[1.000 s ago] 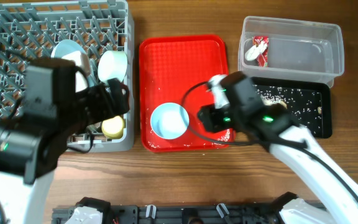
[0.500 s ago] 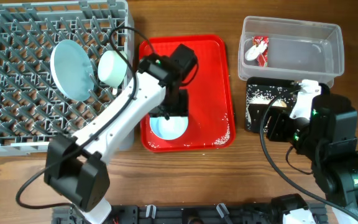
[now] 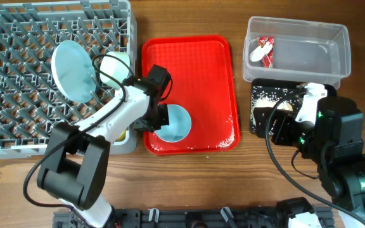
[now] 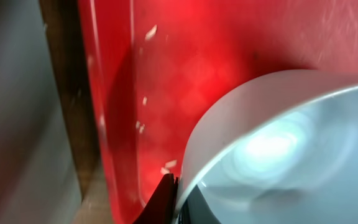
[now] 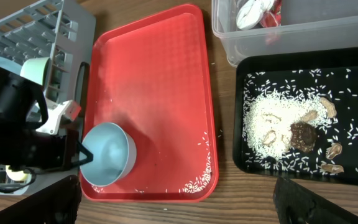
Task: Sort waste into correct bins and load items into the dishwasher rack
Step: 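Pass the blue bowl from the right gripper to the left gripper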
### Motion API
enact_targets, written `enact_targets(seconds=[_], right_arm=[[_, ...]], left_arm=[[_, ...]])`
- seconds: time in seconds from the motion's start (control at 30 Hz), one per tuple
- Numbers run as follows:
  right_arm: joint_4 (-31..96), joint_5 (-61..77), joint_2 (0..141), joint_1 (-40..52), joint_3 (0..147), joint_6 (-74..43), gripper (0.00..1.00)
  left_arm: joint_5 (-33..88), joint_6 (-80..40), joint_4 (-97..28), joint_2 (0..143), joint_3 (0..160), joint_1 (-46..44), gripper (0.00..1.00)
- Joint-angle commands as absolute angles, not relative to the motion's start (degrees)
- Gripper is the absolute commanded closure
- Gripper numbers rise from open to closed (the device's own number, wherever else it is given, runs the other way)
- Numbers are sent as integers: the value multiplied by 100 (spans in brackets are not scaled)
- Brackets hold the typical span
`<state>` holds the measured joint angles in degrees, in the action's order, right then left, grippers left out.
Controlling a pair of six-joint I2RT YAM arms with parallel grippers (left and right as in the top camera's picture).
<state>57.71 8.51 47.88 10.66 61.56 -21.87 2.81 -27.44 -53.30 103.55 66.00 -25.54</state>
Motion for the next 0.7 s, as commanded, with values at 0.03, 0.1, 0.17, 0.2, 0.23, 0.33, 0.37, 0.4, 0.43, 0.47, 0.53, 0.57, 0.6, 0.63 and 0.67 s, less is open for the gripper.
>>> enact_targets(seconds=[0.03, 0.1, 0.17, 0.2, 0.23, 0.33, 0.37, 0.4, 0.43, 0.47, 0.53, 0.57, 0.6, 0.63, 0.67], right_arm=[[5771, 827, 4740, 1041, 6241, -2255, 0], [5771, 827, 4740, 1041, 6241, -2257, 0], [5771, 829, 4740, 1041, 6241, -2257, 0], [5771, 829, 4740, 1041, 6241, -2255, 0], [5771, 829, 4740, 1041, 6241, -2259, 0], [5769, 829, 4740, 1041, 6241, -2261, 0], [5776, 829, 4740, 1041, 6241, -2255, 0], [5776, 829, 4740, 1041, 6241, -2252, 1], [5774, 829, 4740, 1041, 6241, -2257, 0], [5776, 832, 4740, 1041, 6241, -2268, 0], [5793, 832, 4742, 1041, 6241, -2268, 0], [5791, 829, 4740, 1041, 6241, -2265, 0], [5793, 829, 4740, 1041, 6241, -2268, 0], [5793, 829, 4742, 1041, 6241, -2265, 0], [5789, 829, 4742, 1041, 6241, -2265, 0]], left_arm=[[-515, -2875, -6530, 9472, 7701, -2600, 96], [-1406, -3079, -7470, 9063, 8423, -2626, 96], [-3017, -3474, -8506, 8628, 8844, -2624, 96], [-4226, -4040, -9183, 8359, 8851, -2558, 96], [-5050, -4488, -9655, 8204, 8825, -2399, 96], [-5417, -4875, -9651, 7850, 8794, -1470, 96], [-5498, -4873, -9638, 7841, 8792, -1026, 96], [-5489, -4875, -9579, 7876, 8792, -692, 96], [-5553, -4880, -9535, 7891, 8792, -469, 96], [-5859, -5190, -9529, 7898, 8792, -80, 96], [-5911, -5339, -9098, 7924, 8792, 963, 96], [-5787, -5339, -8906, 7979, 8792, 1282, 96], [-5723, -5341, -8711, 8099, 8790, 1634, 96], [-5719, -5339, -8536, 8267, 8785, 1883, 96], [-5649, -5339, -8359, 8477, 8785, 2058, 96]])
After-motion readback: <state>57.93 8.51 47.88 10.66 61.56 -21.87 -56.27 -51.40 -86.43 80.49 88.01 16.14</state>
